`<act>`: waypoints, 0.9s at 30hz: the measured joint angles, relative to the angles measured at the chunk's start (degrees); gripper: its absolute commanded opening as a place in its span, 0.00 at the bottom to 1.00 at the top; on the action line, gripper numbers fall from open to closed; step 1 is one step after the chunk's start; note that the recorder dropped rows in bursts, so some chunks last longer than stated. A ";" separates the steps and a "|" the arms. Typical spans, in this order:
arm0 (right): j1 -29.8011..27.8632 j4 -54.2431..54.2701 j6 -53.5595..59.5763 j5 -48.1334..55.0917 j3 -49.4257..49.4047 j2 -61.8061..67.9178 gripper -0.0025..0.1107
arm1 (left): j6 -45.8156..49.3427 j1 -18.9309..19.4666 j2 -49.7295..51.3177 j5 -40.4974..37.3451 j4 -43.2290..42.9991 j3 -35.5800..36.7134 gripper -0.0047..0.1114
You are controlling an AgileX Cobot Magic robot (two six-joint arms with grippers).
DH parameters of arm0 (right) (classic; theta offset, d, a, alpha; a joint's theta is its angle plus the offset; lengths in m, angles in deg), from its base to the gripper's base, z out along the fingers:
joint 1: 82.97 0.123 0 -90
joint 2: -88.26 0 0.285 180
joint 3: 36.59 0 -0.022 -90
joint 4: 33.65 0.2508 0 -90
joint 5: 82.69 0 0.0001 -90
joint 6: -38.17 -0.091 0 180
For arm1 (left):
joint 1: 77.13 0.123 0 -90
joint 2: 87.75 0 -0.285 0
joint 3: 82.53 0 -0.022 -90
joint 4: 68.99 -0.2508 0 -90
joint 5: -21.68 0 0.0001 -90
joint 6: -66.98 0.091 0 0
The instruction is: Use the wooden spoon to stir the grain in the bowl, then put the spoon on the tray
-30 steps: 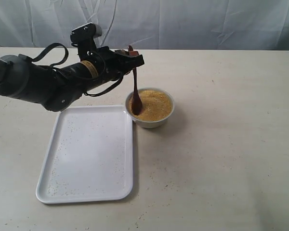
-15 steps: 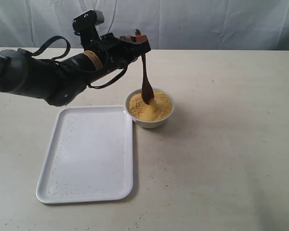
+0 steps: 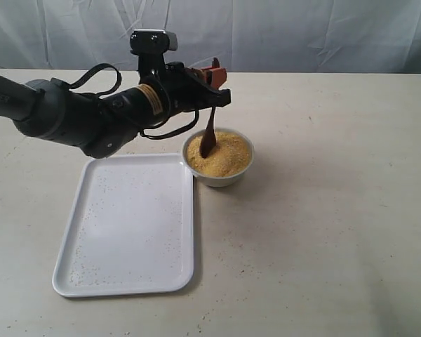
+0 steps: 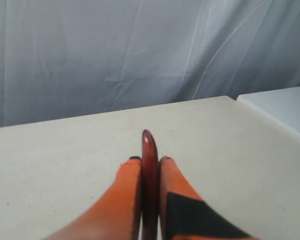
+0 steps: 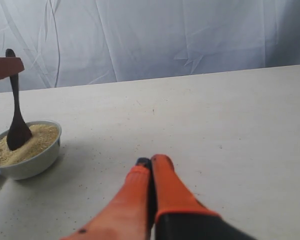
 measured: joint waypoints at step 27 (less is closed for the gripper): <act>0.00 0.00 0.00 0.00 0.00 0.00 0.02 | -3.27 1.42 -0.42 -2.29 -4.17 -0.15 0.04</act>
